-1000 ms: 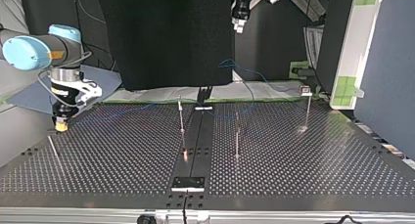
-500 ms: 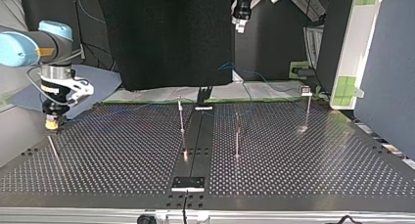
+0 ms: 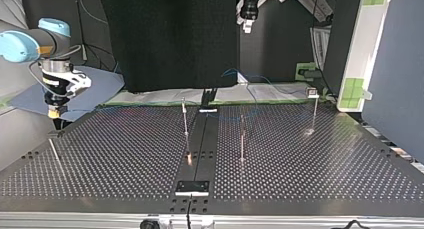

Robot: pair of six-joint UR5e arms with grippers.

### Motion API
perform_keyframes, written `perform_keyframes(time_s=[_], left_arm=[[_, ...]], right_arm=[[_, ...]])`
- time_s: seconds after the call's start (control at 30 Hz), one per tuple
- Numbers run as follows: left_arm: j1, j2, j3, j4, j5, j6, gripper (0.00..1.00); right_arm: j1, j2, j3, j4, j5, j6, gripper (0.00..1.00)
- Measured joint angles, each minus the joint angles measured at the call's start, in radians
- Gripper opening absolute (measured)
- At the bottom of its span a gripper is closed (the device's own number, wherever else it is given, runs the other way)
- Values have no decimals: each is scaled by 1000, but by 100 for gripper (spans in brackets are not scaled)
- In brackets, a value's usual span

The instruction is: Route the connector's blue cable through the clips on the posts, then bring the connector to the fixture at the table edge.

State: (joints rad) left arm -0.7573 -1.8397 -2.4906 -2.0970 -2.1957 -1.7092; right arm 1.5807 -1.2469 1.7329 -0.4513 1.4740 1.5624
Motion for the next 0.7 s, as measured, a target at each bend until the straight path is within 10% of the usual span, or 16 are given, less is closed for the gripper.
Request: perform_keyframes(time_s=[0.23,0.7], left_arm=[[1,0,0,-13,-17,2,100],[2,1,3,-29,-31,24,100]], right_arm=[[-63,0,4,-35,-71,27,0],[-82,33,-48,-15,-186,24,0]])
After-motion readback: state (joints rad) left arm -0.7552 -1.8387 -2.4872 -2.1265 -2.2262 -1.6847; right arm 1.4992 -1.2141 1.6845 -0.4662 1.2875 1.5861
